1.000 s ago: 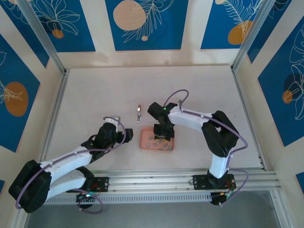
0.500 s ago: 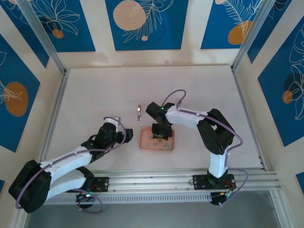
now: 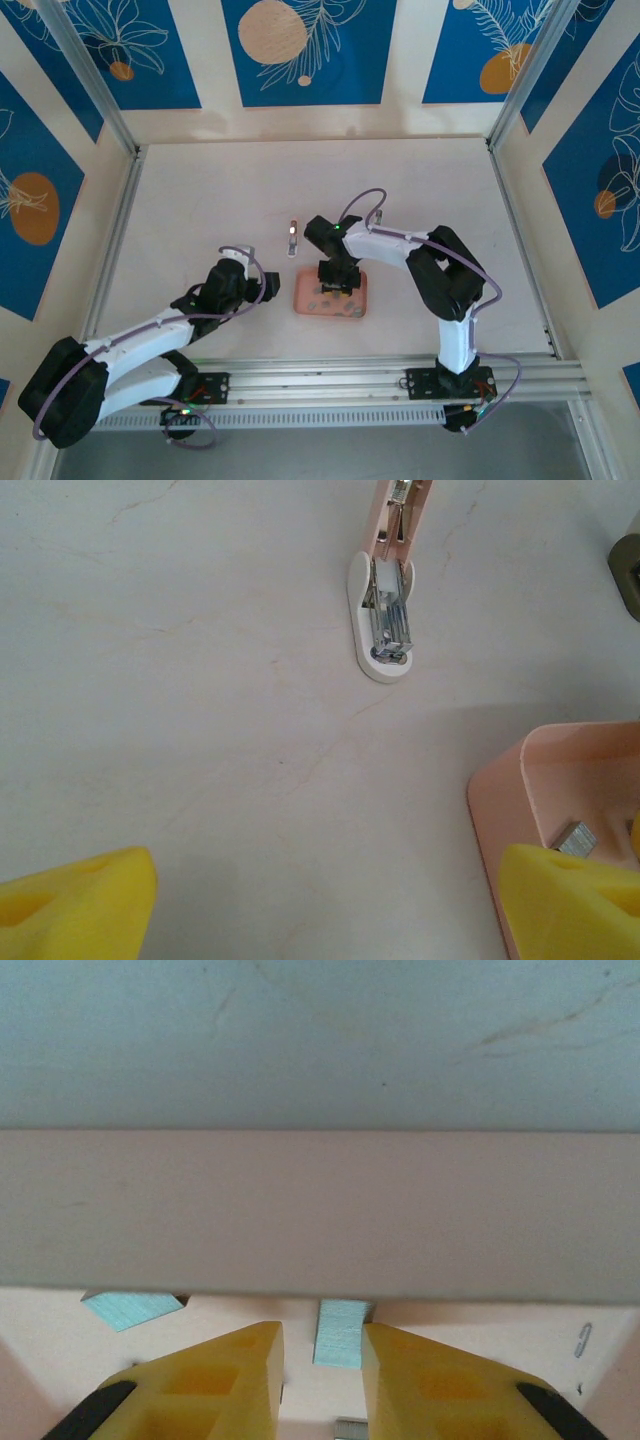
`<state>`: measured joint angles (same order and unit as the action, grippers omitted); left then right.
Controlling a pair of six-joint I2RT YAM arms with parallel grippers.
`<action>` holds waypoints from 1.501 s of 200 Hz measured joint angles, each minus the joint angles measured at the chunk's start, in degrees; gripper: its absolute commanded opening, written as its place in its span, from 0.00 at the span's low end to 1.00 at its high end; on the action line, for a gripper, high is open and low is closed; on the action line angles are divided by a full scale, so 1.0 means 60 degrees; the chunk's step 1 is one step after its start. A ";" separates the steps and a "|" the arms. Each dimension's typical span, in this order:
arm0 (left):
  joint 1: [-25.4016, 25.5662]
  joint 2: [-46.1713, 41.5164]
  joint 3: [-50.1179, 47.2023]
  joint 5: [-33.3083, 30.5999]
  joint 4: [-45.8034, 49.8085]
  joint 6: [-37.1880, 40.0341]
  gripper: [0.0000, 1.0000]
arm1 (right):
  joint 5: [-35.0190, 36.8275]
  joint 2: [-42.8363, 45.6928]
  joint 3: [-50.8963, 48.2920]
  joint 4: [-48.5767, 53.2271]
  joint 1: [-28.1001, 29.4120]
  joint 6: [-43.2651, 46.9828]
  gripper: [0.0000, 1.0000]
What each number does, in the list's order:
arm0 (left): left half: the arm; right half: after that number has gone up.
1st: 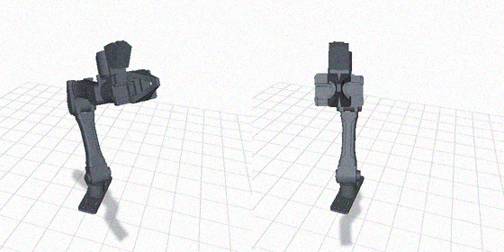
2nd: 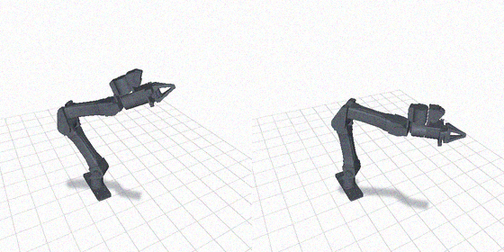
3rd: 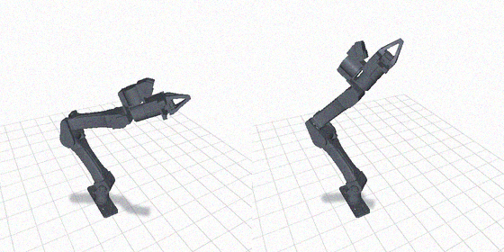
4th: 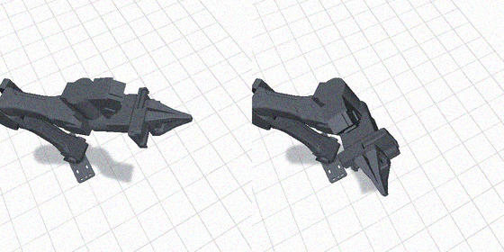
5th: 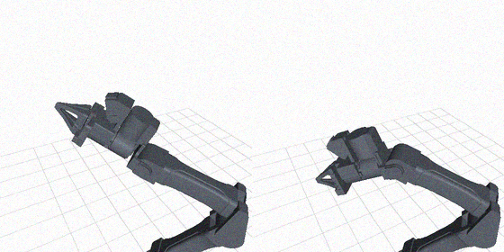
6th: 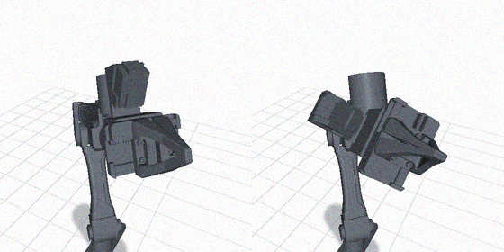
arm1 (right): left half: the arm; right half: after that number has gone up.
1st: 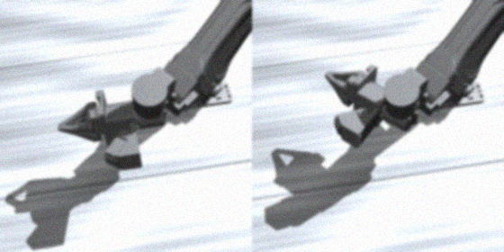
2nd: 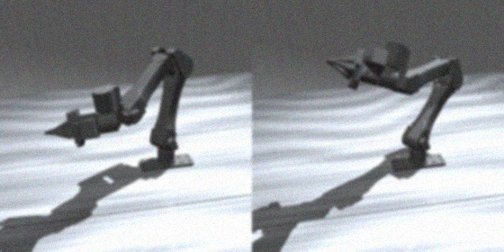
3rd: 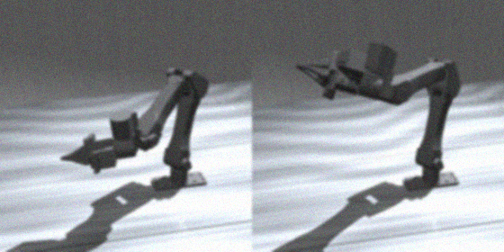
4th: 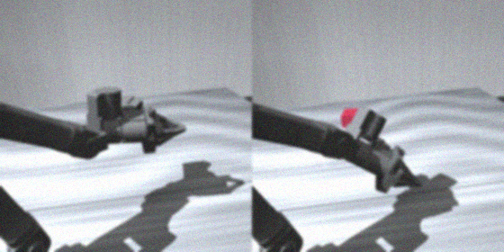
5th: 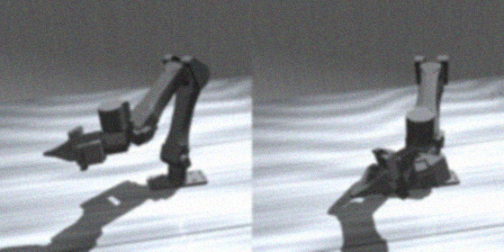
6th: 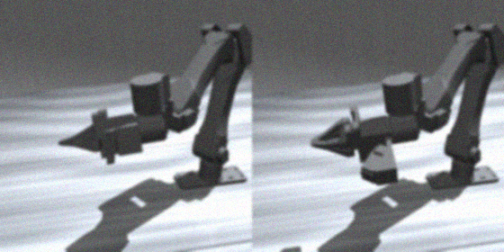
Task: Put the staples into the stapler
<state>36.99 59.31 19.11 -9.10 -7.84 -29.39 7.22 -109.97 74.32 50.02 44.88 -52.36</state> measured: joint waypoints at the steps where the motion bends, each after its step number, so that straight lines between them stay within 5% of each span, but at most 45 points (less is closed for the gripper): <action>1: 0.0000 0.0000 0.0000 -0.0004 0.0004 0.0000 0.88 | 0.0000 0.0000 0.0004 0.0007 0.0000 0.0000 0.28; 102: 0.0000 -0.0018 0.0044 -0.0007 0.0291 0.0248 0.87 | 0.0339 0.0004 0.0404 0.0288 0.0106 0.0098 0.35; 300: 0.0000 -0.0353 0.0215 -0.0047 0.0605 0.0495 0.86 | 0.0328 -0.0033 0.0036 0.0022 -0.0015 0.0138 0.32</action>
<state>36.99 57.19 20.40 -9.39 -4.21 -26.41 9.19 -110.17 74.54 50.15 44.80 -51.53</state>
